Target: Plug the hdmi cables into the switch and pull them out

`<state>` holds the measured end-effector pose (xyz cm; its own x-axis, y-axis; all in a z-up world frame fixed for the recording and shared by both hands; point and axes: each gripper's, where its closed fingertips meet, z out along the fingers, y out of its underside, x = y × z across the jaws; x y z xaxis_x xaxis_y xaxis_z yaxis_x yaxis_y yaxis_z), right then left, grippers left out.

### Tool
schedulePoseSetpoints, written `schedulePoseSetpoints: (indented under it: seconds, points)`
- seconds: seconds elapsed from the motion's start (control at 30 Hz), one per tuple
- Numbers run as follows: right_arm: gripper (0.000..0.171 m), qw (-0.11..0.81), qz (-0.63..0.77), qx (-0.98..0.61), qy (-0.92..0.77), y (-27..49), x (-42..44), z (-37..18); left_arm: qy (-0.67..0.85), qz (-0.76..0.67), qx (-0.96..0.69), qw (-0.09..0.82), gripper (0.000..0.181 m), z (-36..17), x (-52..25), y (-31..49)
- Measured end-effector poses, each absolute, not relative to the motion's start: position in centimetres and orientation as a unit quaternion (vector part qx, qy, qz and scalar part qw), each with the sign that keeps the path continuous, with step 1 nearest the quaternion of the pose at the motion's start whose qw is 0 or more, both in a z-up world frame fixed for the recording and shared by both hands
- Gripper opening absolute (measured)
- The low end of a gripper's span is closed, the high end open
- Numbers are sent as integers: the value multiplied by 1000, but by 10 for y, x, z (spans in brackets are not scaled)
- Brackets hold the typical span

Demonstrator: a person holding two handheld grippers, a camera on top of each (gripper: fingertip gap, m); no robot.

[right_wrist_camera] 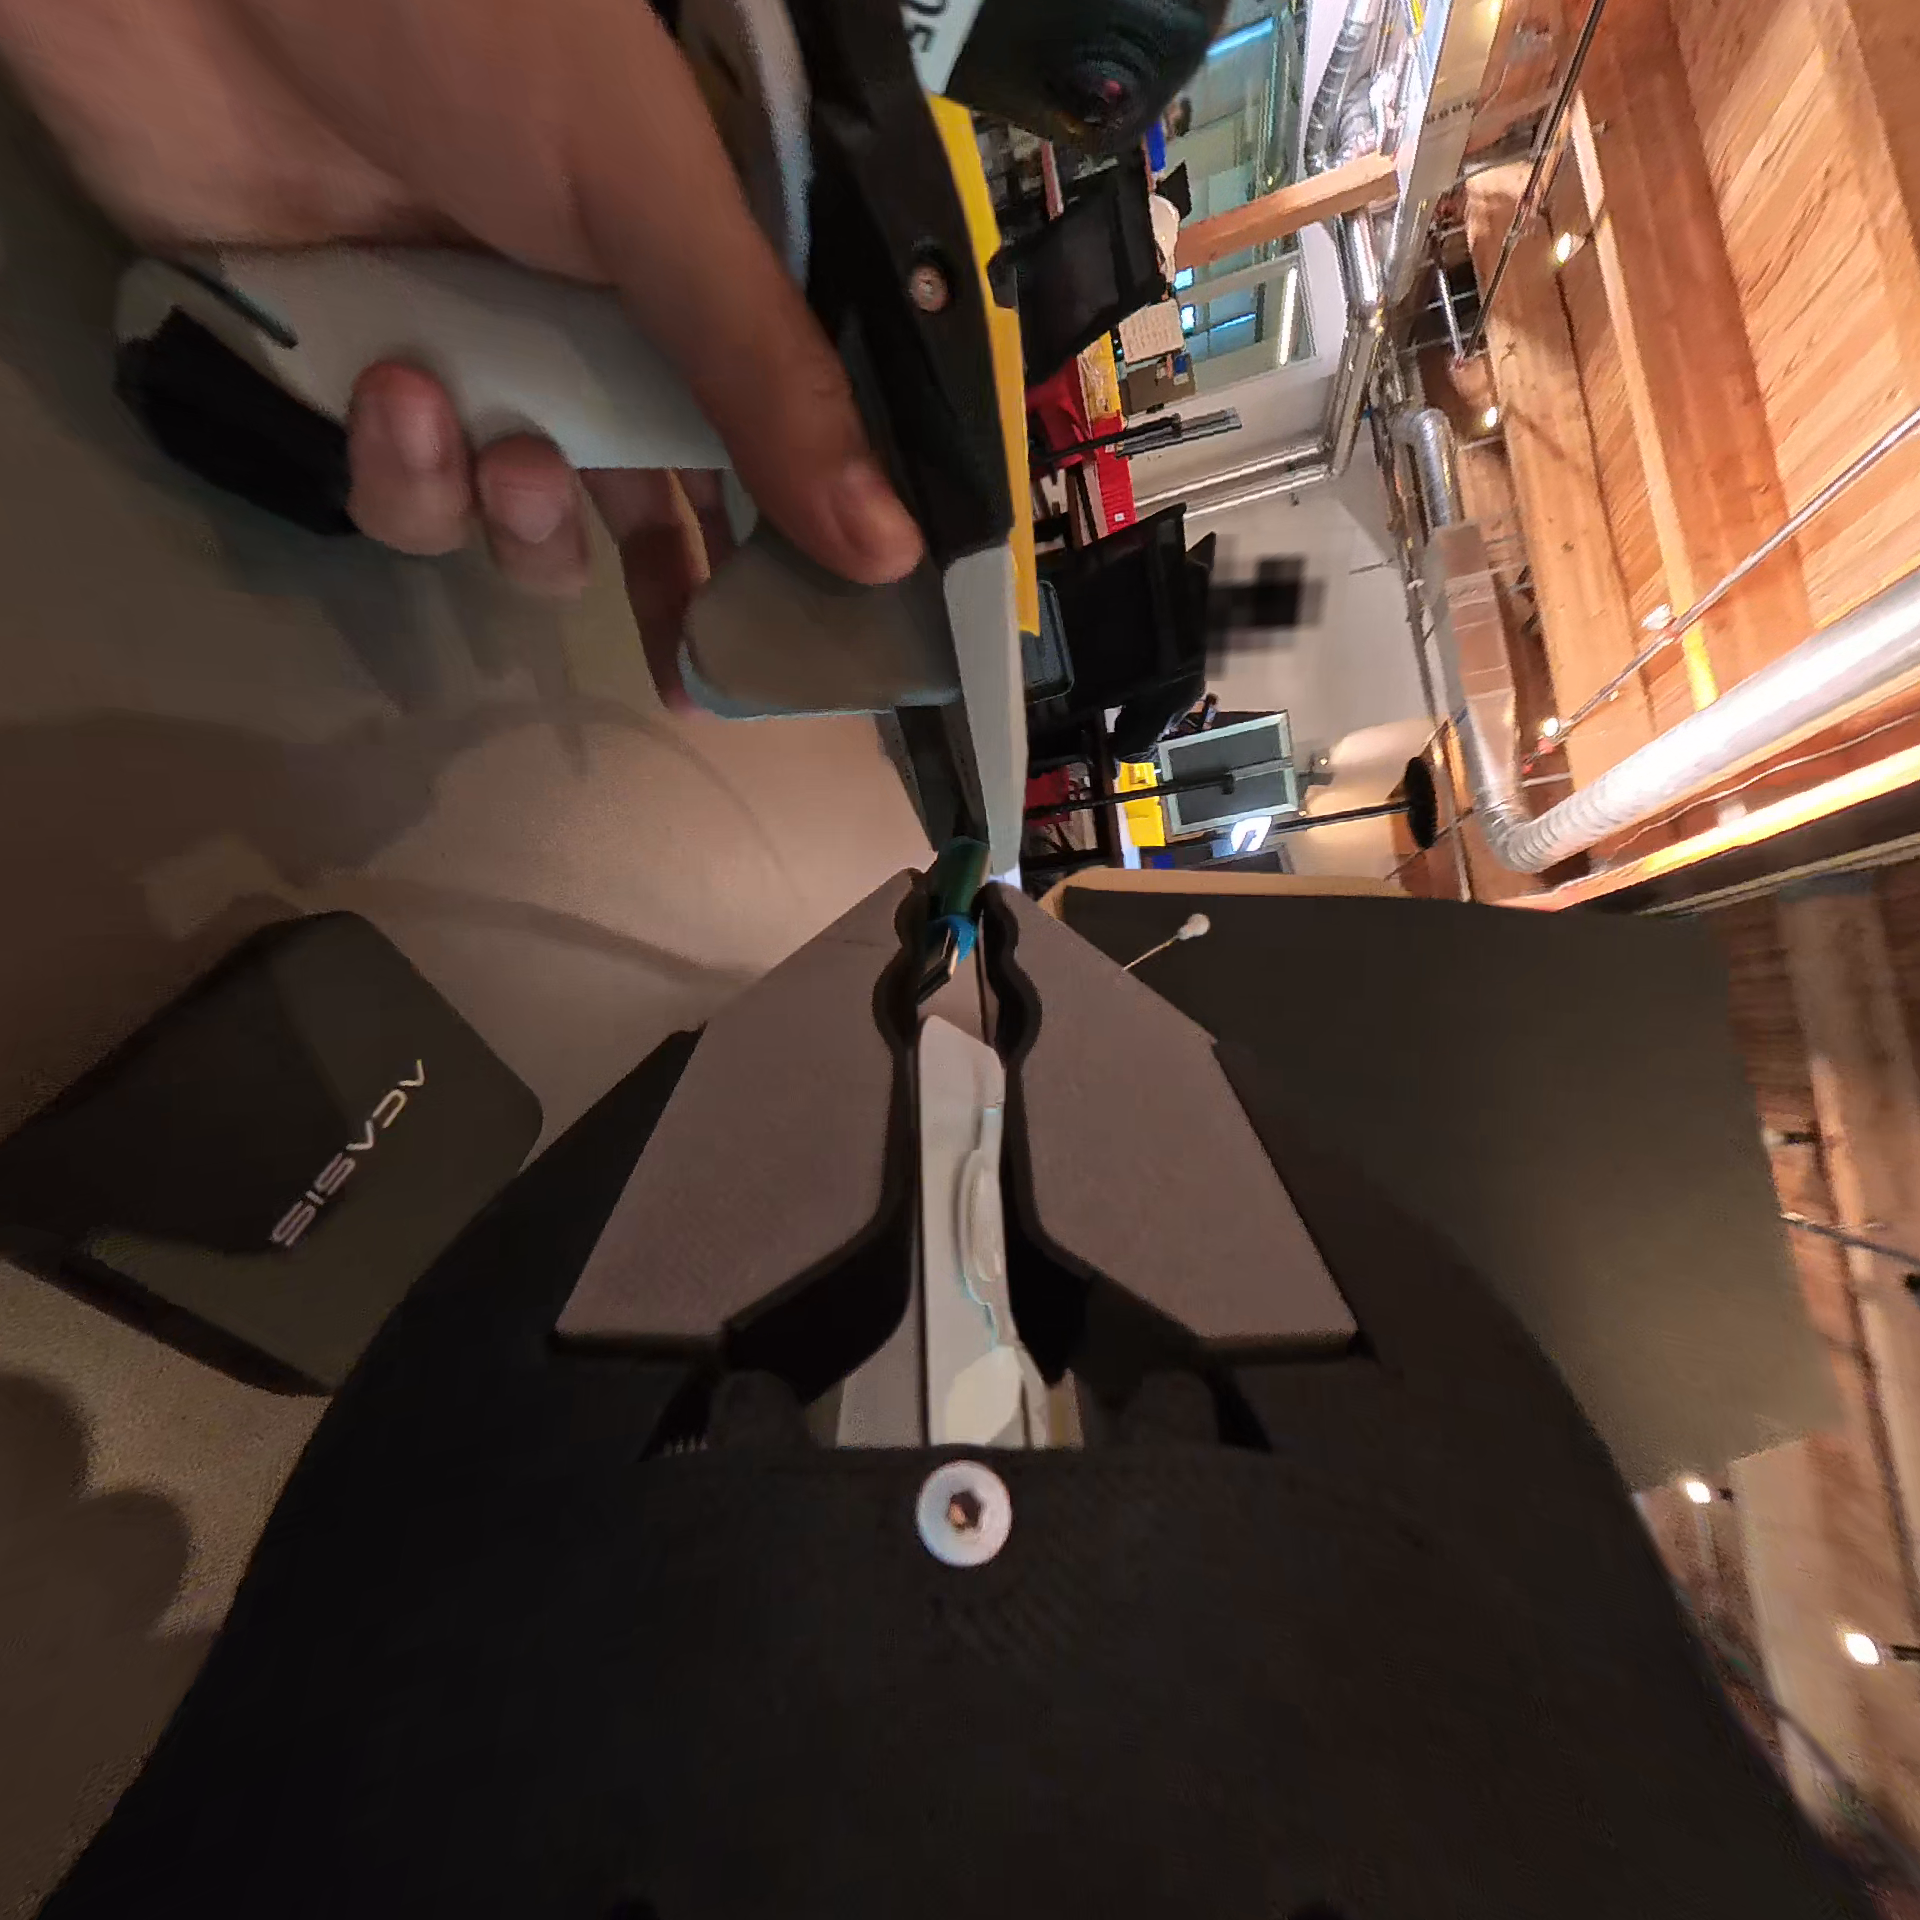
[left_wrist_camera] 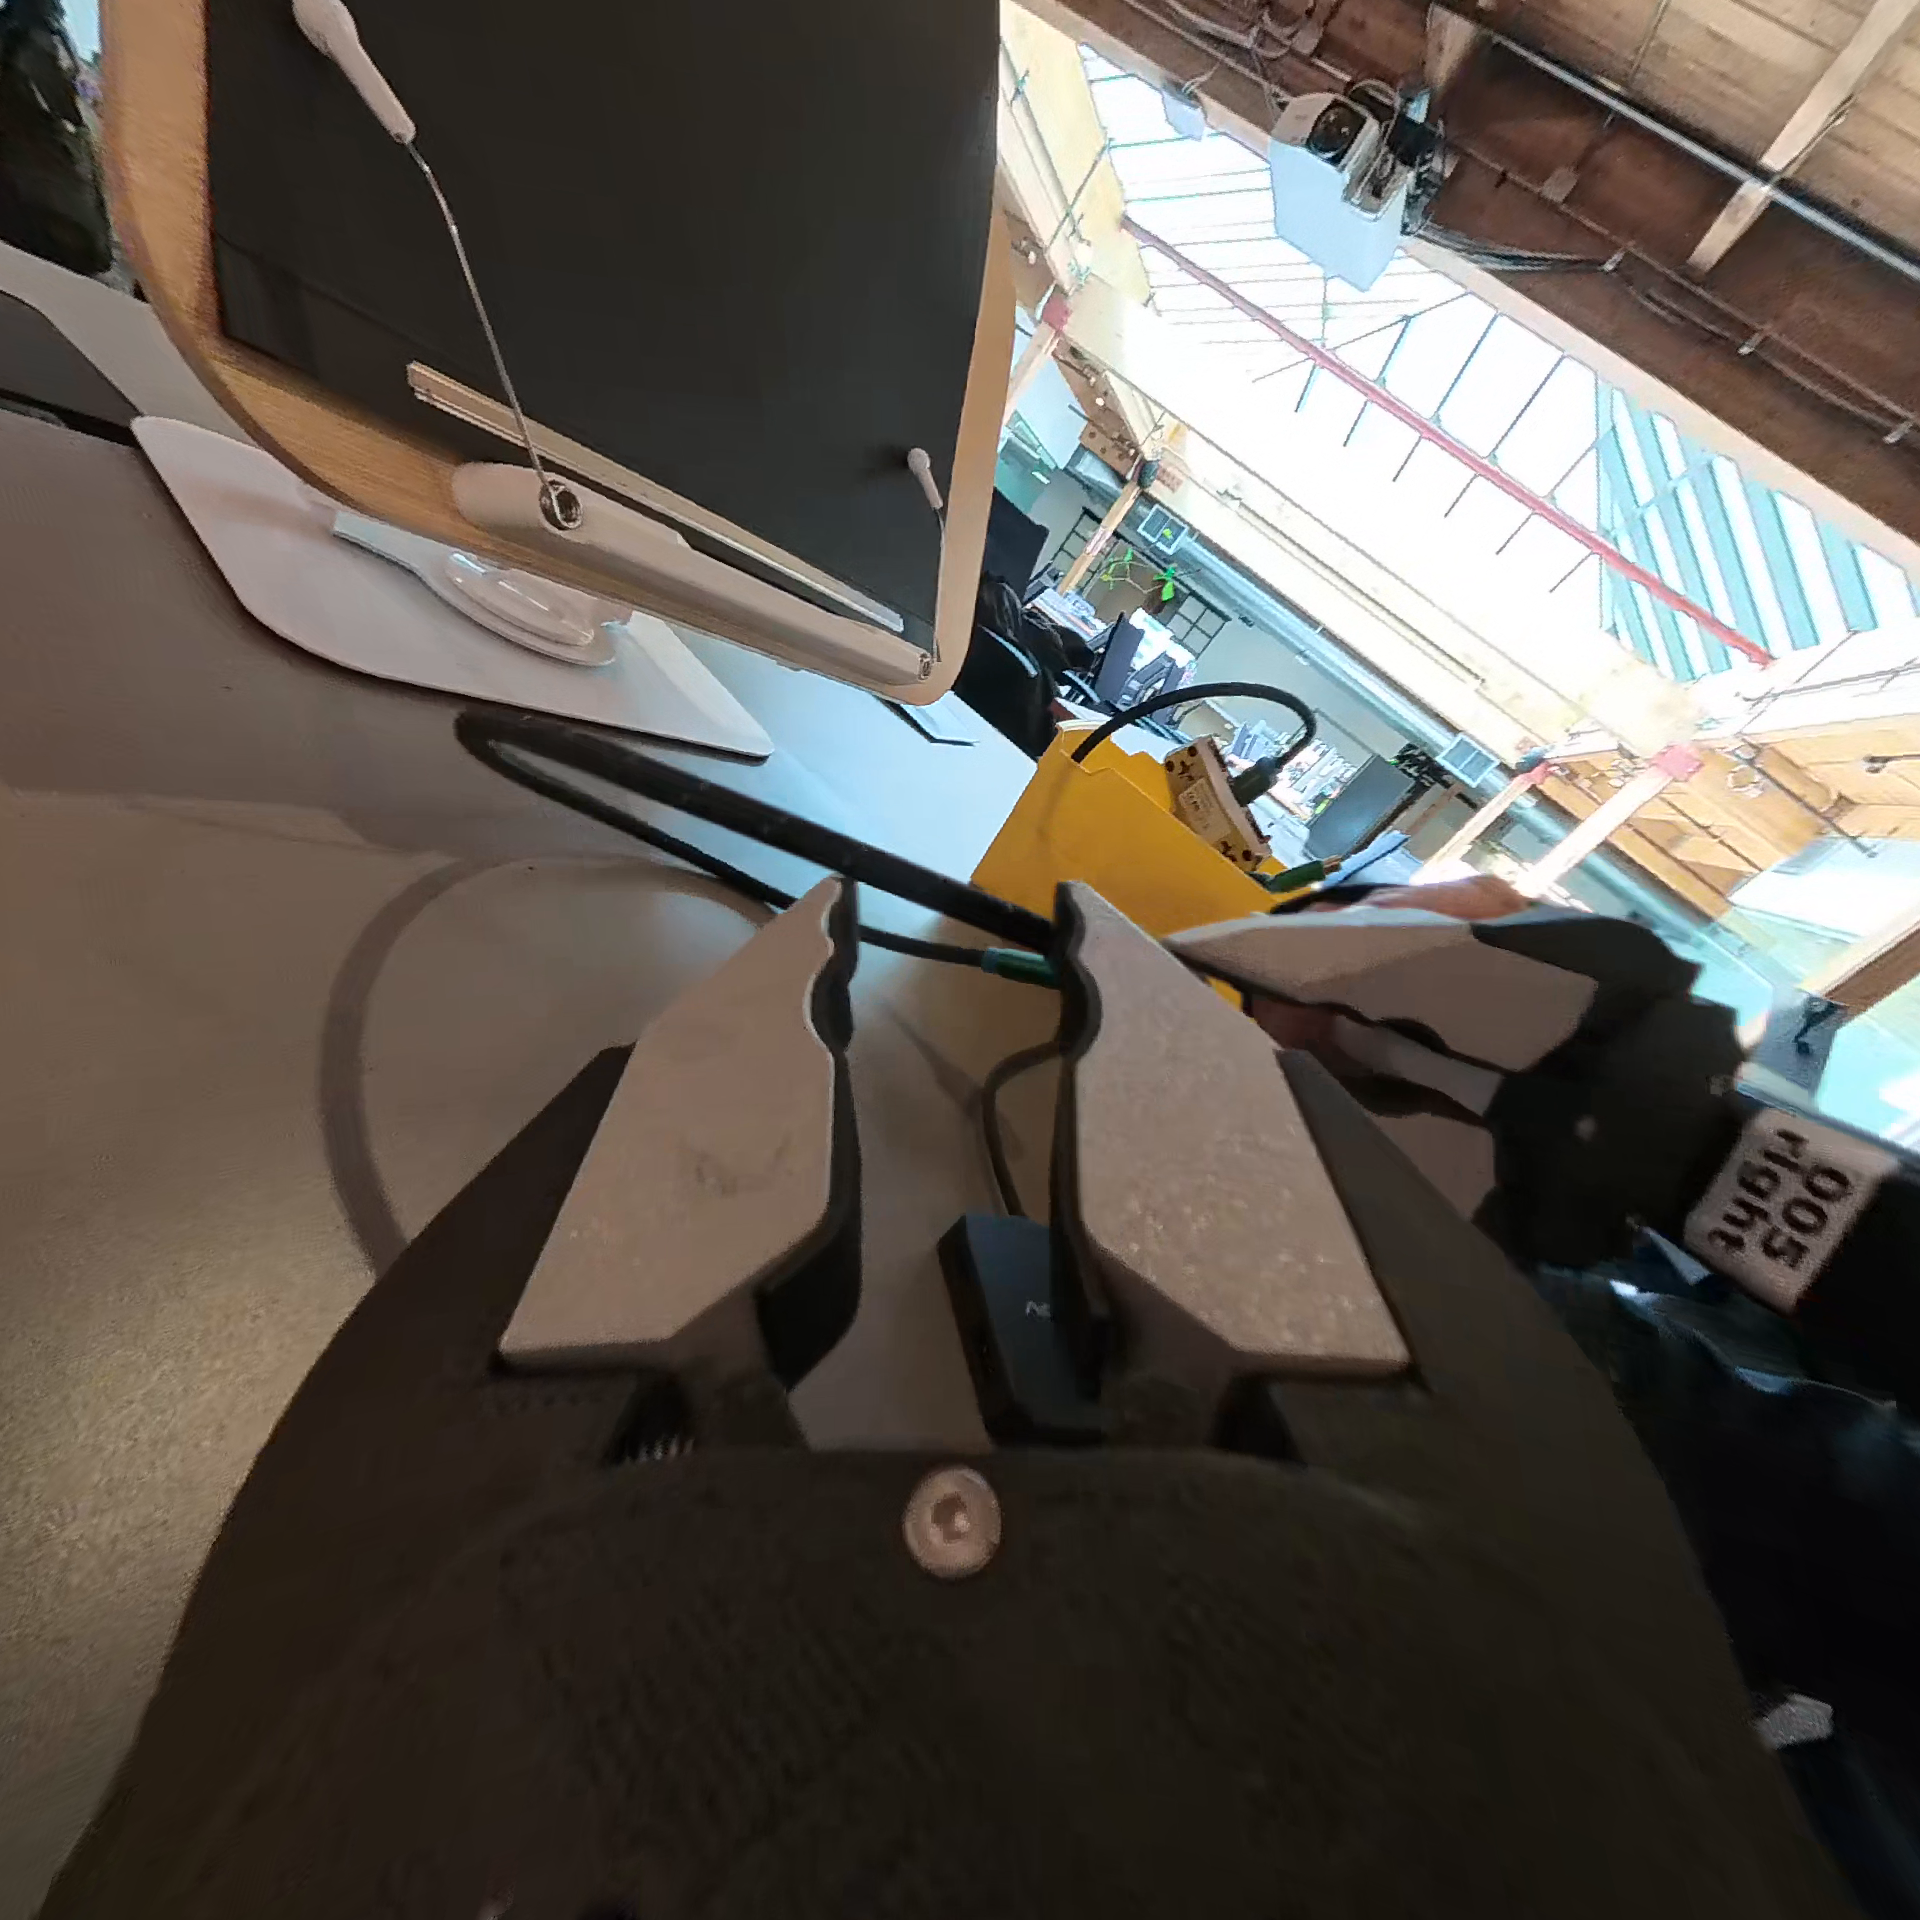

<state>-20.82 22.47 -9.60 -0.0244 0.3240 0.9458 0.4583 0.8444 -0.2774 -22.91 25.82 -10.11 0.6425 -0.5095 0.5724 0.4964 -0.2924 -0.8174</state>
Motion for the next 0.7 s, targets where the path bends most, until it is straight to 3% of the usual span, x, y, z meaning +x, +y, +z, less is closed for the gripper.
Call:
schedulePoseSetpoints:
  seconds: [0.17, 0.27, 0.43, 0.57, 0.7]
  points:
    - [0, 627, -72, -235, -740, 211, -216, -113, 56, -414, -694, 586, 5, -104, -222, 252]
    - [0, 605, -32, -261, -751, 210, -219, -123, 93, -395, -692, 598, 4, -100, -217, 248]
    - [1, 519, 176, -387, -741, 220, -207, -121, 132, -354, -685, 622, 4, -93, -213, 245]
    - [35, 421, 309, -482, -703, 235, -203, -127, 183, -356, -660, 636, 4, -83, -197, 235]
    - [46, 314, 428, -485, -695, 211, -201, -130, 229, -360, -646, 633, 4, -81, -182, 225]
